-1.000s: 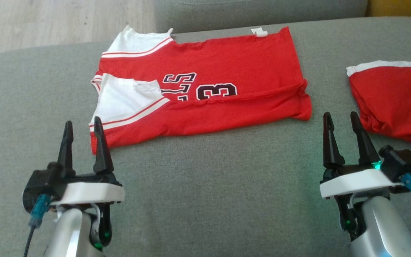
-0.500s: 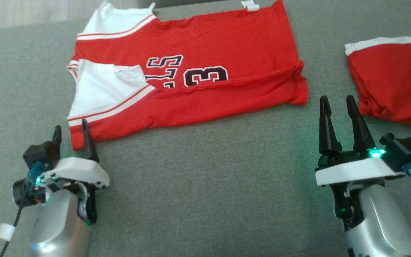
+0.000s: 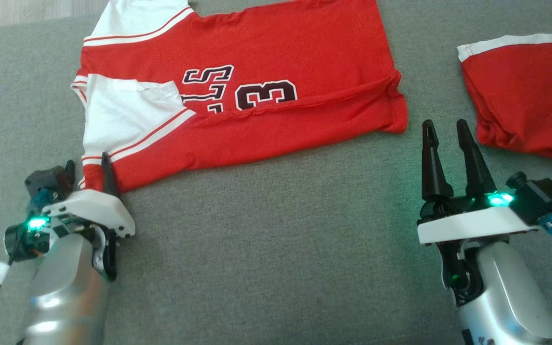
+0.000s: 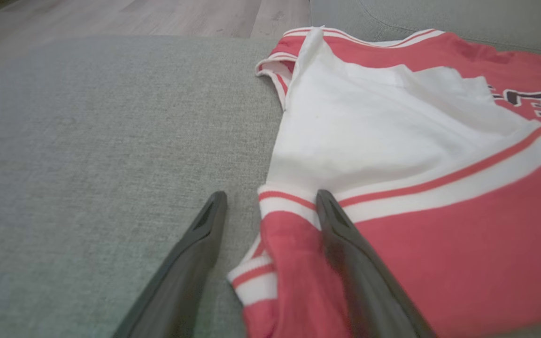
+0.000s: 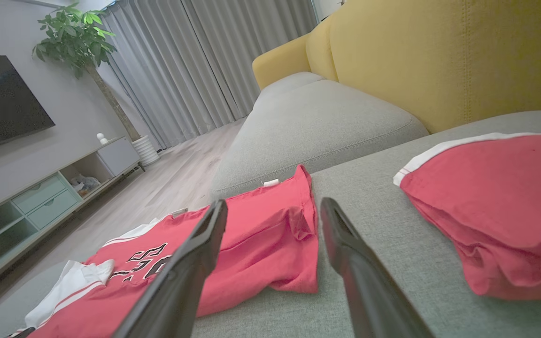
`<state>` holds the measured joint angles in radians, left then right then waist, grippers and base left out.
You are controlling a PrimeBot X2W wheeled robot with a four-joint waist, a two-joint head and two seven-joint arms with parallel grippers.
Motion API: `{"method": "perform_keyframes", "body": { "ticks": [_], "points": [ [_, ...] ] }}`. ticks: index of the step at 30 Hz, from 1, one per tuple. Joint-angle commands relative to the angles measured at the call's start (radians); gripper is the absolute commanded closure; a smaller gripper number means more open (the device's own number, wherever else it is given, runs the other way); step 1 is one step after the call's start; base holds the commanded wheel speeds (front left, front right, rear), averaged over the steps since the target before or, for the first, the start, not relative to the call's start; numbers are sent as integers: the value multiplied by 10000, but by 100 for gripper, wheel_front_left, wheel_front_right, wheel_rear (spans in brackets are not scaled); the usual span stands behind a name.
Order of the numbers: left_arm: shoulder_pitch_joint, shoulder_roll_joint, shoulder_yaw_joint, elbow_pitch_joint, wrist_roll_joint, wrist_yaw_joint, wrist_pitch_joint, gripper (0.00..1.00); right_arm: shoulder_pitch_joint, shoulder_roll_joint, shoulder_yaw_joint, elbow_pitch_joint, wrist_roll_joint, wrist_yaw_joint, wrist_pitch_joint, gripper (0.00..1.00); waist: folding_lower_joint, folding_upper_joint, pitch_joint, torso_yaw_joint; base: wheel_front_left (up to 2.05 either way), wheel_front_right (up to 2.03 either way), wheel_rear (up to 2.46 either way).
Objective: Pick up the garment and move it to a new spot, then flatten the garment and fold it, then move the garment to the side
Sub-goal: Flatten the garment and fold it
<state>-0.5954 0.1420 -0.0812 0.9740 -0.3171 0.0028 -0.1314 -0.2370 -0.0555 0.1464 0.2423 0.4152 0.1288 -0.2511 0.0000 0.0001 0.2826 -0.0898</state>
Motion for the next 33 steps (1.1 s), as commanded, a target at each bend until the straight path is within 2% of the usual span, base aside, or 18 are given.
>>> {"method": "perform_keyframes", "body": {
  "ticks": [1,3,4,5,6,10,15,18,23,27,28,29,33],
  "points": [
    [88,193,19,324,62,-125,361,0,-351,52,165,-307,126,19,-107,0,0,-1,-18,-6,0,0,0],
    [75,159,-121,606,94,-251,600,0,-378,52,160,-271,175,19,-107,0,0,-1,-65,-10,0,0,0],
    [66,143,-154,707,81,-308,665,9,-386,52,165,-256,187,19,-107,0,0,-1,-96,-10,0,0,0],
    [53,142,-202,775,88,-379,679,91,-391,52,166,-242,197,19,-107,0,0,-1,-130,-8,0,0,0],
    [46,138,-273,837,108,-469,709,100,-392,52,160,-227,203,19,-107,0,0,-1,-171,1,0,0,0],
    [-53,123,-284,806,40,-542,315,100,-350,53,86,-145,154,19,-107,0,0,-1,-337,102,0,0,0],
    [-270,46,-244,246,-14,-540,-767,100,-454,53,-75,343,-344,19,-107,0,0,-1,-500,334,0,0,0],
    [-376,3,-311,-492,47,-676,-1150,100,-741,53,-239,1133,-623,19,-68,0,0,-1,-525,497,0,0,0],
    [-366,67,-467,-2407,388,-855,-1293,100,-1631,53,-693,2495,-1183,19,616,0,0,-1,-380,753,0,0,0],
    [-69,102,-588,-4176,780,-945,-1299,100,-2544,53,-1048,3734,-680,19,1324,0,0,-1,-160,934,0,0,0],
    [77,89,-549,-4807,862,-950,-1300,100,-3005,53,-1119,4354,-482,19,1569,0,0,-1,-55,1006,0,0,0],
    [77,89,-549,-4807,862,-950,-1300,100,-3005,53,-1119,4354,-482,19,1569,0,0,-1,-55,1006,0,0,0],
    [315,45,-619,-5593,1023,-1006,-1301,100,-3847,53,-1231,5696,-784,19,1884,0,0,-1,115,1156,0,0,0]
  ]
}}
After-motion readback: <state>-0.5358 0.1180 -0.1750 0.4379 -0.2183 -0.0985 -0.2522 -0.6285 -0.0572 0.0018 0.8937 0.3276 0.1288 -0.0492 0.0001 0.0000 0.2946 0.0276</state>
